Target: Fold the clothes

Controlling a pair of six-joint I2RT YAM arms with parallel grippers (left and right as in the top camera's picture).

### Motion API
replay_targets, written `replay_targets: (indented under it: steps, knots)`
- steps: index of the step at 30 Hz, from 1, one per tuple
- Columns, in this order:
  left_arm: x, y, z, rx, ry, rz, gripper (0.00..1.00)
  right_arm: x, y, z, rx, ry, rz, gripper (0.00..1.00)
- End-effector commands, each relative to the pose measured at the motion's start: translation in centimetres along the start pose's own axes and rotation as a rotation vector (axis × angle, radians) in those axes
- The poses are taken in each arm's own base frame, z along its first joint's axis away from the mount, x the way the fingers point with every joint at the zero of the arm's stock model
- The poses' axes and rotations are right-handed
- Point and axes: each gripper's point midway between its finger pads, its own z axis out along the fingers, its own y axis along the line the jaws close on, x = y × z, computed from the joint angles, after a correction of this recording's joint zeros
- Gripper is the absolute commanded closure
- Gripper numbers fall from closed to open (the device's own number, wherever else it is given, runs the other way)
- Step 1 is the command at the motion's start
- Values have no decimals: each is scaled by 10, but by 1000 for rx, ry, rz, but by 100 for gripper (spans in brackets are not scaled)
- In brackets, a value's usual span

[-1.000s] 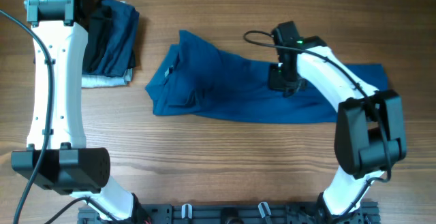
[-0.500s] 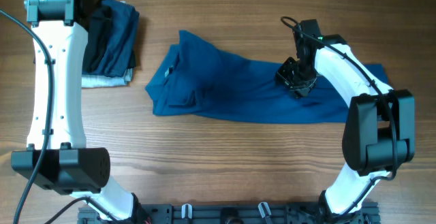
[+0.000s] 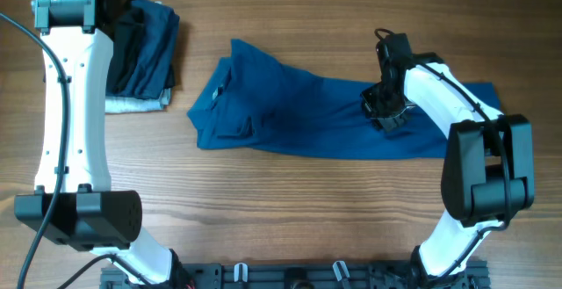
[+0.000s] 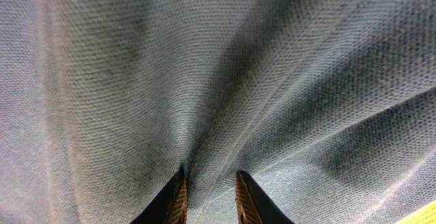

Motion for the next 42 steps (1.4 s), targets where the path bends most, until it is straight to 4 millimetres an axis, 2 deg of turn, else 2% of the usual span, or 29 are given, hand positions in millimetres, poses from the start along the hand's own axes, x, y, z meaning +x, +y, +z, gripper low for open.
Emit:
replay_targets:
  steps: [1,2,5,8,13,15,19,21,26,29,31,32,34,37,38,40,41,42]
  knots:
    - [2,2,4,-3,8,-2,0,-4,-3,6,21,-26,25,73]
    - [2,2,4,-3,8,-2,0,-4,-3,6,22,-26,25,73]
    - [2,2,4,-3,8,-2,0,-4,-3,6,20,-27,26,87]
    - [2,2,4,-3,8,-2,0,-5,-2,6,15,-30,26,96]
    - [2,2,4,-3,8,-2,0,-6,1,6,2,-35,23,96]
    - [2,2,4,-3,8,-2,0,-2,-6,-3,31,-24,31,96]
    - [2,2,4,-3,8,-2,0,4,-10,-47,-17,-38,30,96]
    - [2,2,4,-3,7,-2,0,10,-24,-54,24,-23,89,96]
    - [2,2,4,-3,8,-2,0,21,-51,-37,111,9,137,96]
    - [2,2,4,-3,8,-2,0,27,-72,-18,158,25,143,96]
    - [2,2,4,-3,8,-2,0,28,-75,-8,150,23,146,96]
    - [2,2,4,-3,8,-2,0,29,-71,-1,120,33,145,91]
    - [2,2,4,-3,8,-2,0,27,-66,4,89,26,136,74]
    - [2,2,4,-3,8,-2,0,25,-61,0,72,22,77,77]
    - [2,2,4,-3,8,-2,0,22,-53,-10,48,8,20,76]
    - [2,2,4,-3,7,-2,0,17,-44,-35,8,-24,-17,68]
    - [2,2,4,-3,8,-2,0,10,-37,-60,-36,-80,-57,55]
    - [2,2,4,-3,8,-2,0,3,-35,-77,-72,-118,-62,42]
